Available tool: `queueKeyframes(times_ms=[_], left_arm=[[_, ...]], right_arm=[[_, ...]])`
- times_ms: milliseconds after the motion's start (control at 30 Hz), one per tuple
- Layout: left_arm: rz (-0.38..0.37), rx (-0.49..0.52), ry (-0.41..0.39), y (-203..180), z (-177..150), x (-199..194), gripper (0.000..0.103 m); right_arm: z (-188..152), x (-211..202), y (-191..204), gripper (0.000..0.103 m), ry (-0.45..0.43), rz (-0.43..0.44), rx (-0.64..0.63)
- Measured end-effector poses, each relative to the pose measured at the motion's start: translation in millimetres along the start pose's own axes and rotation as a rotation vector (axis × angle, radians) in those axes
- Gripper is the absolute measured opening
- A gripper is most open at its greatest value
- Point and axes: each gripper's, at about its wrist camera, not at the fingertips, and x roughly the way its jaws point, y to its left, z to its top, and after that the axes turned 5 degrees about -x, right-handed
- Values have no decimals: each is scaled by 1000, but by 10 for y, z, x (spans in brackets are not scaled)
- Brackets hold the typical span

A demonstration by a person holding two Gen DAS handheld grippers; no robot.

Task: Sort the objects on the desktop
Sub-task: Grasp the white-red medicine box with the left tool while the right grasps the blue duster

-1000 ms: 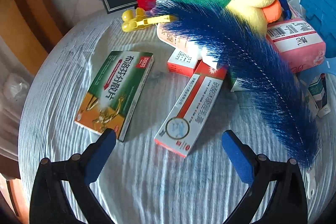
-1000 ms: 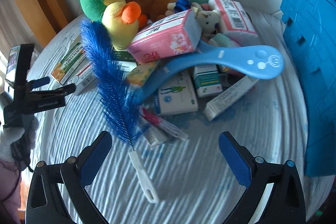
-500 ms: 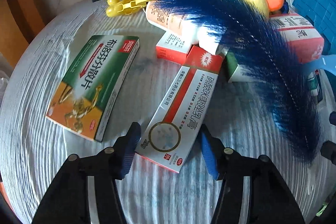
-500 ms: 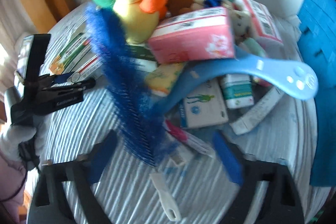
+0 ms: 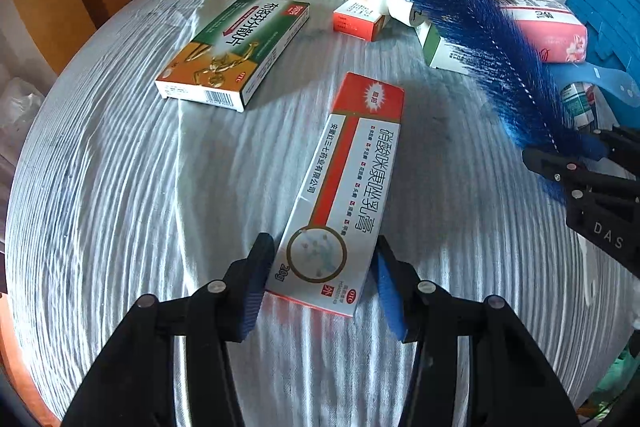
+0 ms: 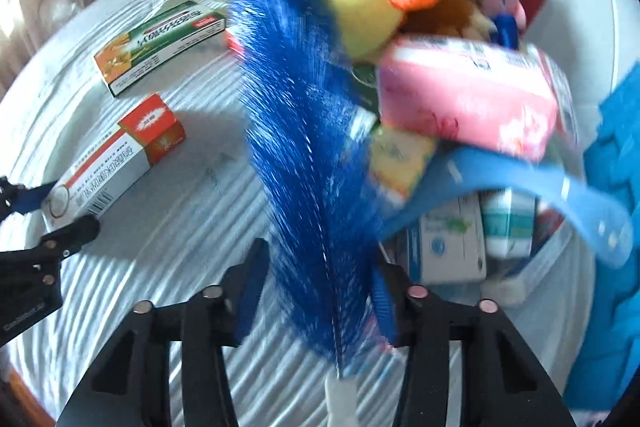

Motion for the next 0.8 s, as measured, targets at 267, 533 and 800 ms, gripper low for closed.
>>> queueKeyframes(times_ms=[267,533,800], left_arm=[[15,-20,-92,-98,-48,-359,45],[15,-28,-273,-191,-81,-1215,41],[13,-32,-360,-411,-46,-1628,41]], right_arm=[[-201,-474,-102,15,-72,169,87],[-402,-1548,-329,15,-313,178,121],[-508,-2157,-717,15,-466,116,165]])
